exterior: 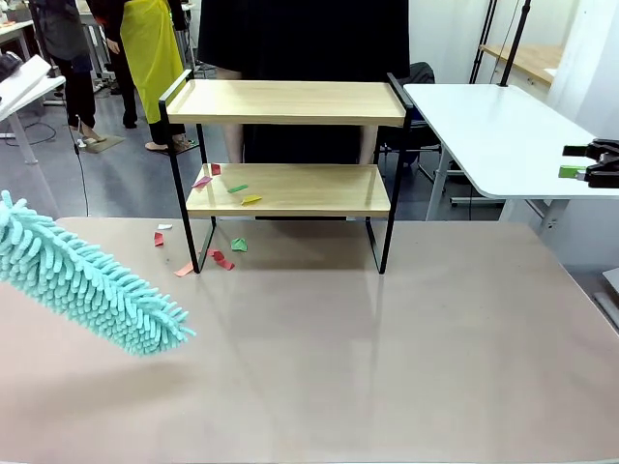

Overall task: Clean the shelf.
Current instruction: Hand the Duster back to the human.

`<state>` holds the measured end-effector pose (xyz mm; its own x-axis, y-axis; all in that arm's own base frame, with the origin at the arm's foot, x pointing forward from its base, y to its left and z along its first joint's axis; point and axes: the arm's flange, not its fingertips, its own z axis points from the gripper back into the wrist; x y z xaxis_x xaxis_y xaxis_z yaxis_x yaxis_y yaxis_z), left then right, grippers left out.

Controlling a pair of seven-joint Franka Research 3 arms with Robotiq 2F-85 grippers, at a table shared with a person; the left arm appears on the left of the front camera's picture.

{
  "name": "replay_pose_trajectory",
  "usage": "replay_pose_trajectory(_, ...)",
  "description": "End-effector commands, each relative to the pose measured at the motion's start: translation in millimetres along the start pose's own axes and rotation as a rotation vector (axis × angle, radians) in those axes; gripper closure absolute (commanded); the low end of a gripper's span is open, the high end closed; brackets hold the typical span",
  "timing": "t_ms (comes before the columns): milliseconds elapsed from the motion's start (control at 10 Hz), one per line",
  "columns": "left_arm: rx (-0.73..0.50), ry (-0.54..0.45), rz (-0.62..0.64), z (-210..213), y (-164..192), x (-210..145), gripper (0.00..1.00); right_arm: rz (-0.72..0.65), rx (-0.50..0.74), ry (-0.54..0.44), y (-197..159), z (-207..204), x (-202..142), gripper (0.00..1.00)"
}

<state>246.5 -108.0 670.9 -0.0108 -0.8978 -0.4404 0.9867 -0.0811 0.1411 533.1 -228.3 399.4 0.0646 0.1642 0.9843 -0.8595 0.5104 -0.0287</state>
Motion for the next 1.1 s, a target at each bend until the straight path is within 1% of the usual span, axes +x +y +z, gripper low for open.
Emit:
replay_pose_trajectory(0, -0.003, -0.004, -0.014, 4, 0, -6, 0.87, 0.006, -0.002, -0.001, 0, -2, 4, 0.0)
replay_pose_trajectory(500, -0.003, -0.004, -0.014, 4, 0, -6, 0.87, 0.006, -0.002, -0.001, 0, -2, 4, 0.0)
replay_pose_trajectory(600, 0.0, -0.003, 0.0, 1, 0, -1, 0.87, 0.0, 0.0, 0.0, 0, 0, 0, 0.0)
replay_pose_trajectory(700, 0.009, -0.046, 0.018, 5, -2, -10, 0.87, 0.017, -0.002, -0.014, 10, -3, 25, 0.0)
replay_pose_trajectory(800, 0.014, -0.125, 0.009, -1, 3, -9, 0.87, 0.036, 0.008, -0.005, 23, -9, 52, 0.0)
replay_pose_trajectory(1000, 0.007, -0.261, -0.02, -24, 9, 2, 0.87, 0.065, 0.064, -0.036, 48, -17, 94, 0.0)
